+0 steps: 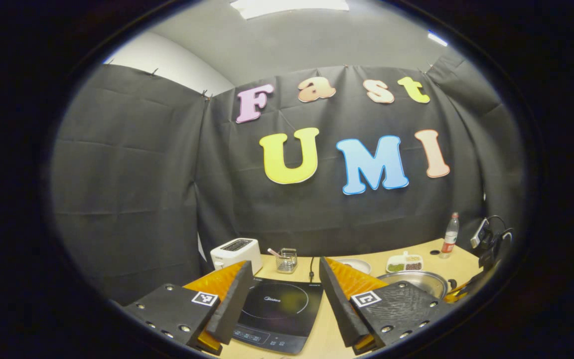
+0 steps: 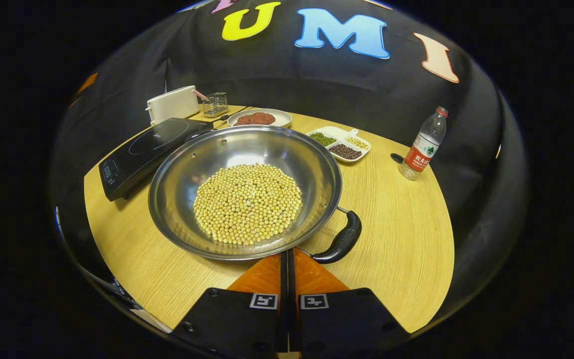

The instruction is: First push the handle of the pot to place it horizontally, then grasp the pot with both hands and set it on the induction cooktop.

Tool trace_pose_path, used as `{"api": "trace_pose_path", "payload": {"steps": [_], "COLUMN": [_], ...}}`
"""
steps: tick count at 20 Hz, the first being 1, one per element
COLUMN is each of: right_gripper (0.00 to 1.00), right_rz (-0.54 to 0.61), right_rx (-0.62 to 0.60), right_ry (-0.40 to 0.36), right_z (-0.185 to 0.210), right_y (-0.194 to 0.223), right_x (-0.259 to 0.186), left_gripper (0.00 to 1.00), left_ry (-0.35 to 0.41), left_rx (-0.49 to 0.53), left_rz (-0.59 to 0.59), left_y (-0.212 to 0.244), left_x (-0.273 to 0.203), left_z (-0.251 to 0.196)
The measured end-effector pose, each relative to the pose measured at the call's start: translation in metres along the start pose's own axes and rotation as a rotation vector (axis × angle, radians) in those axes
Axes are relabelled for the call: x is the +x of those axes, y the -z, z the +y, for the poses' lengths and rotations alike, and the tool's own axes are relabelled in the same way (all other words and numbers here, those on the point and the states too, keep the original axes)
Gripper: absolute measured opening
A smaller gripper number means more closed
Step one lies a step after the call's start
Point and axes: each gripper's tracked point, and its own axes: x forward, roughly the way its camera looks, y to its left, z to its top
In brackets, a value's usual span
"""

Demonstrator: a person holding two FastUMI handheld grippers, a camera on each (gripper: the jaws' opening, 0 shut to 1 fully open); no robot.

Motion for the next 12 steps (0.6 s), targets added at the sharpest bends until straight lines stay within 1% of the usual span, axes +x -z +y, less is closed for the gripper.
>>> {"api": "trace_pose_path", "payload": {"steps": [4,11,12], "right_gripper": [0.02,0.02,0.02], "right_rz": [0.002,-0.011,-0.013], "right_rx": [0.03,0.069,0.068], "right_ry": [-0.002,-0.035,-0.043], "right_z": [-0.009,-0.02,-0.021], "right_y": [-0.001,-0.006,-0.007], "right_x": [0.007,0.016,0.017], "left_gripper": [0.79,0.79,0.82], "left_ry": [-0.008,-0.036,-0.046], "left_rx": [0.01,0.032,0.038], "left_rz": [0.009,0.031,0.035], "left_y": [0.003,0.013,0.014], "left_x": [0.002,0.006,0.006], "left_z": [-0.009,-0.03,-0.033]}}
